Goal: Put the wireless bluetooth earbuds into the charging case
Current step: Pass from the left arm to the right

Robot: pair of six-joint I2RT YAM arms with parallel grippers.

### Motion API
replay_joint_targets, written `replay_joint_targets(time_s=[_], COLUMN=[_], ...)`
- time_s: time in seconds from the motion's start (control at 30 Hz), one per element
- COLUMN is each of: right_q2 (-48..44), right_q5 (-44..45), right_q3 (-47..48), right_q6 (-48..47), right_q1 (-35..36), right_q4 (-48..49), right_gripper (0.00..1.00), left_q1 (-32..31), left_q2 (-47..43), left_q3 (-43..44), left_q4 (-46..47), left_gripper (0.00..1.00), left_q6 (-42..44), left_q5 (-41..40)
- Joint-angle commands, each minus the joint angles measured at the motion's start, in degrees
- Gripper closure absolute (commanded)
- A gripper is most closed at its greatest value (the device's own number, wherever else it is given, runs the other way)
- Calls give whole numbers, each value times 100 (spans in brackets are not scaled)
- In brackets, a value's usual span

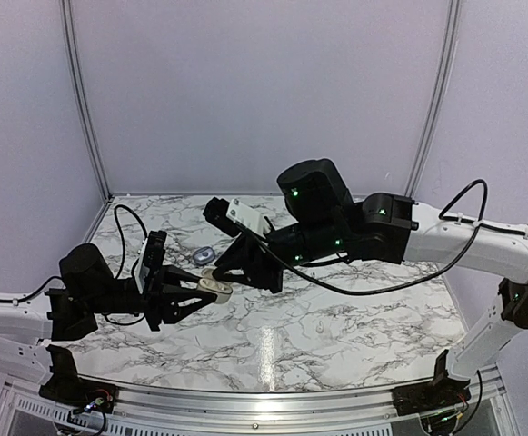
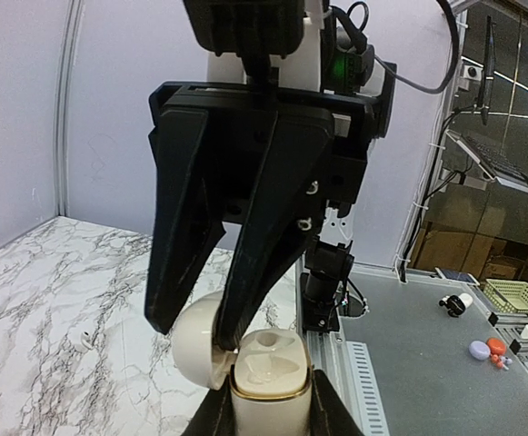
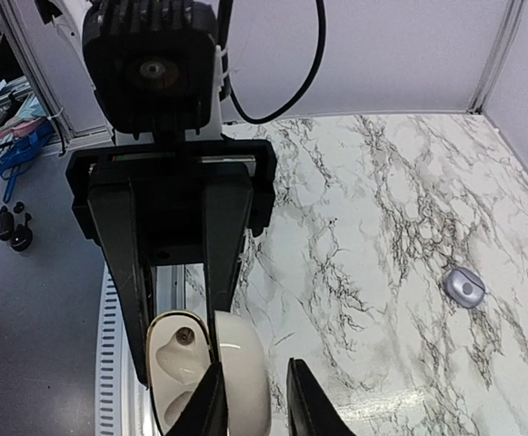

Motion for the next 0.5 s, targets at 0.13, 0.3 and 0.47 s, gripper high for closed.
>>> replay_joint_targets(time_s=[0.13, 0.3, 0.47], right_q2=[13, 6, 57], right_q5=[74, -133, -13], right_q3=[340, 373, 387], right_q6=[-144, -147, -160], right_q1=[-8, -8, -6], right_q4=[-184, -214, -331], right_gripper=[91, 81, 81], left_q1=[-27, -27, -27], left_q2=[-171, -240, -211], left_q3=[153, 99, 115], left_q4=[64, 64, 55], left_gripper=[100, 100, 100], left_q6=[141, 217, 244], left_q5=[73, 17, 23])
